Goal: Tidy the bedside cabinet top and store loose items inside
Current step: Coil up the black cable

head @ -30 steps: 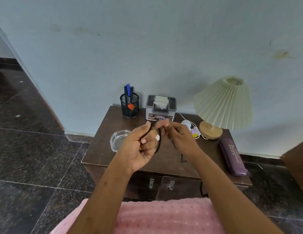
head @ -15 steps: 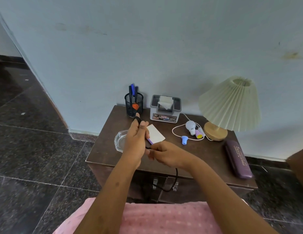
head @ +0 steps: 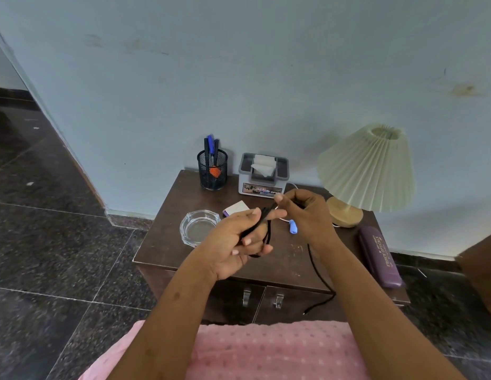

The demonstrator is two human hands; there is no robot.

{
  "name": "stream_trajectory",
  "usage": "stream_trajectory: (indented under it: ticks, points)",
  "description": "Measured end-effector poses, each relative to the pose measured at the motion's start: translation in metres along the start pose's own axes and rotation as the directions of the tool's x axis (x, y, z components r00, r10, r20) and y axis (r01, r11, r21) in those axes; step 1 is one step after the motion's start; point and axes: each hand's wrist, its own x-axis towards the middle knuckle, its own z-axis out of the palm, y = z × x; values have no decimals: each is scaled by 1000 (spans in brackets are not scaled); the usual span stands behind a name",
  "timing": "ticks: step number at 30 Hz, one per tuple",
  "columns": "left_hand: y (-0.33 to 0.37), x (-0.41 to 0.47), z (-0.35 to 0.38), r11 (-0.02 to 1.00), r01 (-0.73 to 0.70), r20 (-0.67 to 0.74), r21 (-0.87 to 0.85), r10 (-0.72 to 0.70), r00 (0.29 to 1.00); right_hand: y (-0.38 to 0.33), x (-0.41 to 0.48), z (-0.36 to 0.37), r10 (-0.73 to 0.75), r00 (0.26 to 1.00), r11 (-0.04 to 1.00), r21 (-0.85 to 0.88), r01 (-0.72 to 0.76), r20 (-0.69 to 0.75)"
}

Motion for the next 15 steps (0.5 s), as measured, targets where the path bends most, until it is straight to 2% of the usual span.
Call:
stream_trajectory:
  ticks: [3, 5, 7, 11, 13, 15]
  points:
    - [4, -2, 1, 977, -104, 19, -188, 109, 994, 7, 0, 9, 94, 993, 994, -54, -90, 70]
    - [3, -1, 1, 944, -213, -52, -250, 207, 977, 12, -3, 21, 165, 968, 976, -175, -132, 189]
    - [2, 0, 0, 926, -302, -140, -225, 276, 951, 13, -7, 32, 201, 937, 965, -223, -139, 285]
    - [4, 2, -6, 892, -410, -266, -193, 355, 897, 9, -12, 42, 234, 898, 940, -323, -110, 374]
    - [4, 3, -7, 892, -435, -297, -126, 384, 874, 6, -15, 44, 282, 839, 940, -309, -144, 465]
    - [1, 3, -9, 899, -438, -295, -20, 413, 861, 3, -19, 45, 296, 811, 934, -329, -136, 505]
